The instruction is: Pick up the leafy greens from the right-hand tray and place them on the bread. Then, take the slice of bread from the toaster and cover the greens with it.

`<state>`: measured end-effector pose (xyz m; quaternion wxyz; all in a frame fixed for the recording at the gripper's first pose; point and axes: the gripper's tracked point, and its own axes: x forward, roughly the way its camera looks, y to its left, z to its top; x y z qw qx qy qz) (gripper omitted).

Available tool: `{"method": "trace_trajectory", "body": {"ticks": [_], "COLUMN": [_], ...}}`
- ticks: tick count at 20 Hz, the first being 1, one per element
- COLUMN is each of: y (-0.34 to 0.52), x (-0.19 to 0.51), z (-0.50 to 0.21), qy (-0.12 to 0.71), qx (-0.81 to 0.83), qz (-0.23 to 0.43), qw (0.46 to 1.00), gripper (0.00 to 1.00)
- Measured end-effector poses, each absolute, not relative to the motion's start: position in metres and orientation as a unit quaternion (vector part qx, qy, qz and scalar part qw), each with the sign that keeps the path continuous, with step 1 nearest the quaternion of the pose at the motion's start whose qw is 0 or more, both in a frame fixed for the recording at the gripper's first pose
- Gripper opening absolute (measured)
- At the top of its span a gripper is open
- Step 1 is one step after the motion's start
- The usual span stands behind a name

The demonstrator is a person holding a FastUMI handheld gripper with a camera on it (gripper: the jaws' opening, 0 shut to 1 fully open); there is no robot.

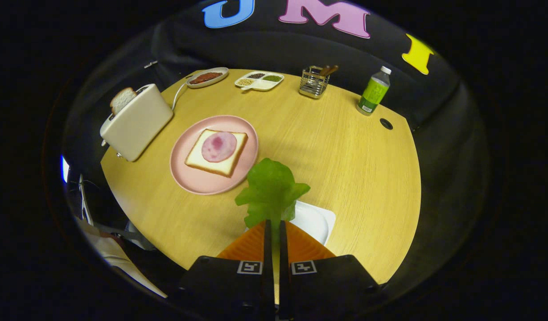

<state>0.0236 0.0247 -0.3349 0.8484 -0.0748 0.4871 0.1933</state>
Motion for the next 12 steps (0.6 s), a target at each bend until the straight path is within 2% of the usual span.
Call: {"method": "trace_trajectory", "body": {"ticks": [4, 12], "y": [0.085, 0.159], "x": [0.047, 0.083], "z": [-0.306, -0.311], "qy": [0.465, 0.469], "qx": [-0.068, -0.072], "qz": [0.231, 0.266], "qw": [0.852, 0.839], "gripper": [0.09, 0.1]}}
